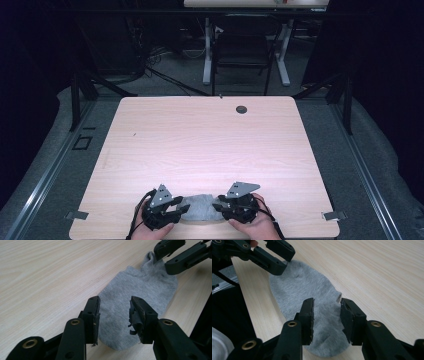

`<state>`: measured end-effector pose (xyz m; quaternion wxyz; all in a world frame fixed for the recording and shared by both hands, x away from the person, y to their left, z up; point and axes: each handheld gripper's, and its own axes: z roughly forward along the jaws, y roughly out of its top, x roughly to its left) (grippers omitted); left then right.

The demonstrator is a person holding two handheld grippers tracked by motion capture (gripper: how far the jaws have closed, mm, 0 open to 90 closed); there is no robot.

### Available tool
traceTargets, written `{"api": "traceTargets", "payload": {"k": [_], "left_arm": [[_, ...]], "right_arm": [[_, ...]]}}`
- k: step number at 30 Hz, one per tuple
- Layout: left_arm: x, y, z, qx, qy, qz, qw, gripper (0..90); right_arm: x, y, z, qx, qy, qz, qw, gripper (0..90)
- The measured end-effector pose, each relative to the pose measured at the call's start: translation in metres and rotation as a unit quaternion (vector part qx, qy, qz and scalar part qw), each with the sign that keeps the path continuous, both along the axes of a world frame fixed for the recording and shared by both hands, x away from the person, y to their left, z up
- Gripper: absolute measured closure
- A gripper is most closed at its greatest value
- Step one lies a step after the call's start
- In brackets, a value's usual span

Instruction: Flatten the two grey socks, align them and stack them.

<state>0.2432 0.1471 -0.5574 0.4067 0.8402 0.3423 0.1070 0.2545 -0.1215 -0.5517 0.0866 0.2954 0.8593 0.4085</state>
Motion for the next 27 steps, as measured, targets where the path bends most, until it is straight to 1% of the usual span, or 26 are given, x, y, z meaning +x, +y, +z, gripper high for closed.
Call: {"api": "traceTargets", "payload": {"k": [1,2,3,6,8,10,11,12,13,14,15,19,20,21,22,27], "left_arm": [[0.000,-0.001,-0.001,-0.003,0.003,0.001,1.0000,59.2],[0.001,-0.001,-0.002,0.001,0.002,-0.006,1.0000,59.2],[0.001,-0.002,-0.004,-0.001,0.005,-0.006,1.0000,59.2],[0.001,-0.002,-0.006,0.005,0.006,-0.007,0.9999,59.2],[0.001,-0.003,-0.007,0.008,0.008,-0.013,0.9999,59.2],[0.001,-0.004,-0.008,0.010,0.009,-0.014,0.9998,59.2],[0.000,-0.005,-0.009,0.009,0.013,-0.014,0.9998,59.2],[-0.001,-0.006,-0.010,0.015,0.014,-0.018,0.9996,59.2],[-0.001,-0.006,-0.010,0.015,0.014,-0.018,0.9996,59.2],[-0.001,-0.007,-0.012,0.018,0.014,-0.019,0.9996,59.2],[-0.002,-0.008,-0.013,0.018,0.015,-0.018,0.9996,59.2],[-0.002,-0.007,-0.014,0.019,0.016,-0.018,0.9995,59.5],[-0.002,-0.006,-0.015,0.020,0.016,-0.016,0.9995,59.5],[-0.002,-0.006,-0.015,0.020,0.016,-0.016,0.9995,59.5],[-0.002,-0.006,-0.017,0.018,0.022,-0.014,0.9995,59.5],[-0.003,-0.004,-0.017,0.020,0.023,-0.014,0.9994,59.5]], "right_arm": [[0.000,0.001,-0.002,0.001,0.002,-0.001,1.0000,61.5],[0.001,0.002,-0.003,-0.004,0.003,0.002,1.0000,61.1],[0.001,0.002,-0.004,-0.006,0.003,0.002,1.0000,60.7],[0.001,0.003,-0.006,-0.012,0.003,0.002,0.9999,59.8],[0.002,0.003,-0.008,-0.017,0.004,0.004,0.9998,59.5],[0.002,0.003,-0.009,-0.017,0.005,0.003,0.9998,59.4],[0.002,0.003,-0.011,-0.023,0.007,0.004,0.9997,59.4],[0.002,0.003,-0.012,-0.027,0.008,0.005,0.9996,59.6],[0.002,0.003,-0.012,-0.027,0.008,0.005,0.9996,59.6],[0.002,0.004,-0.015,-0.041,0.009,0.004,0.9991,60.6],[0.002,0.004,-0.016,-0.047,0.007,0.003,0.9988,61.0],[0.001,0.003,-0.017,-0.049,0.013,0.004,0.9987,61.7],[0.001,0.002,-0.017,-0.059,0.014,0.005,0.9981,62.3],[0.001,0.002,-0.017,-0.059,0.014,0.005,0.9981,62.3],[0.000,0.001,-0.019,-0.048,0.019,0.000,0.9987,62.9],[-0.001,-0.002,-0.020,-0.043,0.023,-0.002,0.9988,64.7]]}}
